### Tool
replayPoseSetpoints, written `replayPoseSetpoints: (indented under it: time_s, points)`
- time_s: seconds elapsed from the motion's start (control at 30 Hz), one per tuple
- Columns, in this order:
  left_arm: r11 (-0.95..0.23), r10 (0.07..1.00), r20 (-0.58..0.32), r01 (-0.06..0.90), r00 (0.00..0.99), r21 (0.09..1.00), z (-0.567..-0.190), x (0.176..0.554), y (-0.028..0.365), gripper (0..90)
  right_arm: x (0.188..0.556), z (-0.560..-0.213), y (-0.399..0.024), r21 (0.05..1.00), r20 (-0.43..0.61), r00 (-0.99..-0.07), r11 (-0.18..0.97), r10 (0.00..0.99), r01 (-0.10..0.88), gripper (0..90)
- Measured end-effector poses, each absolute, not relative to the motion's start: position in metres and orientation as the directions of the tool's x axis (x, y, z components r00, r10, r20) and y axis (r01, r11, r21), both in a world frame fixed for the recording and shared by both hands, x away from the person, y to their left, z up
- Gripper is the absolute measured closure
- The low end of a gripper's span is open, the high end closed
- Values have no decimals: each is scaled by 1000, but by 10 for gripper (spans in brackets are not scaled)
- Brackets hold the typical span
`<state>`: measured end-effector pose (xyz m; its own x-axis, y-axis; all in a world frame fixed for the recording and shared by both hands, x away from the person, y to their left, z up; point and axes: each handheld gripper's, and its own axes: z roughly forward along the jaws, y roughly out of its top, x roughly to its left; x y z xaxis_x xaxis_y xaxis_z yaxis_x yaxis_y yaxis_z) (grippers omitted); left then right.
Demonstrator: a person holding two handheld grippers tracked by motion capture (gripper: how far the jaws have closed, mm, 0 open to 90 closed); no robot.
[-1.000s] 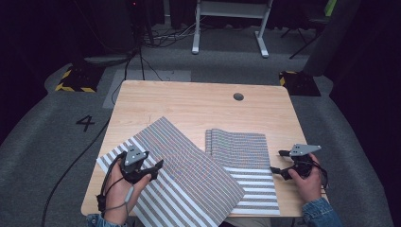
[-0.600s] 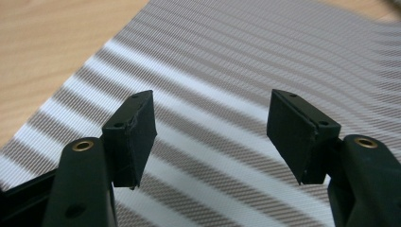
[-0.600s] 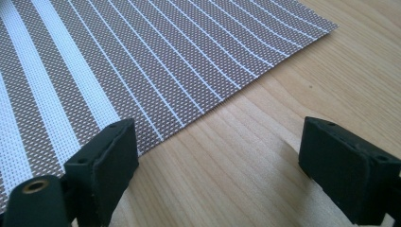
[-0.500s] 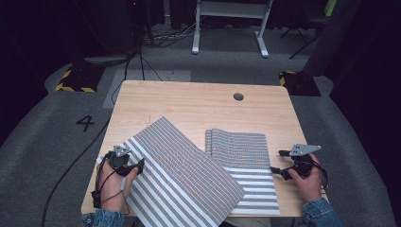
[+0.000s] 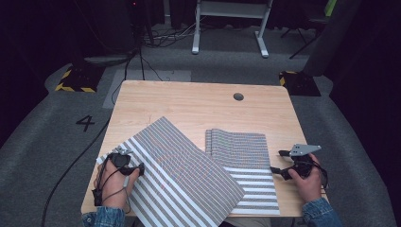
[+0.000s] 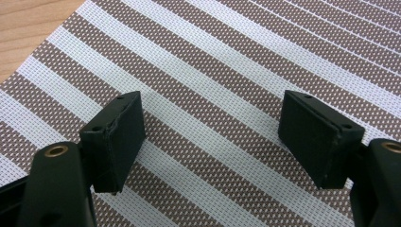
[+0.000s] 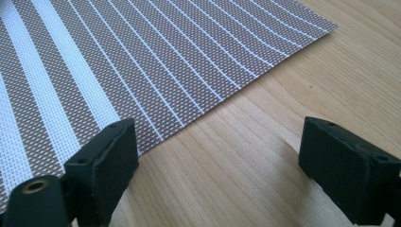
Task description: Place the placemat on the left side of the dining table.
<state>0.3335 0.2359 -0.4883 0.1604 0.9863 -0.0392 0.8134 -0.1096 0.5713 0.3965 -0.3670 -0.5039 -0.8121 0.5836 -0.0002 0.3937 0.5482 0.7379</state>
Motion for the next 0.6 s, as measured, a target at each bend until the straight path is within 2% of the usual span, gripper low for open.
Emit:
replayPoseSetpoints:
  time_s: [0.33,0.43,0.47,0.5,0.6]
  points:
    - [-129,983,-32,805,181,579,-488,336,234,284,396,-504,-367,738,0,-812,548,584,394,128]
    - [-144,978,-33,784,206,604,-489,335,232,442,396,-504,-367,738,0,-812,548,584,394,128]
    - [-163,972,-35,770,234,617,-489,334,229,442,396,-504,-367,738,0,-812,548,584,394,128]
    - [-175,968,-34,768,248,616,-488,335,227,559,396,-504,-367,738,0,-811,548,585,395,128]
    - [-212,956,-33,765,291,608,-486,336,224,719,396,-504,-367,738,0,-811,548,585,395,128]
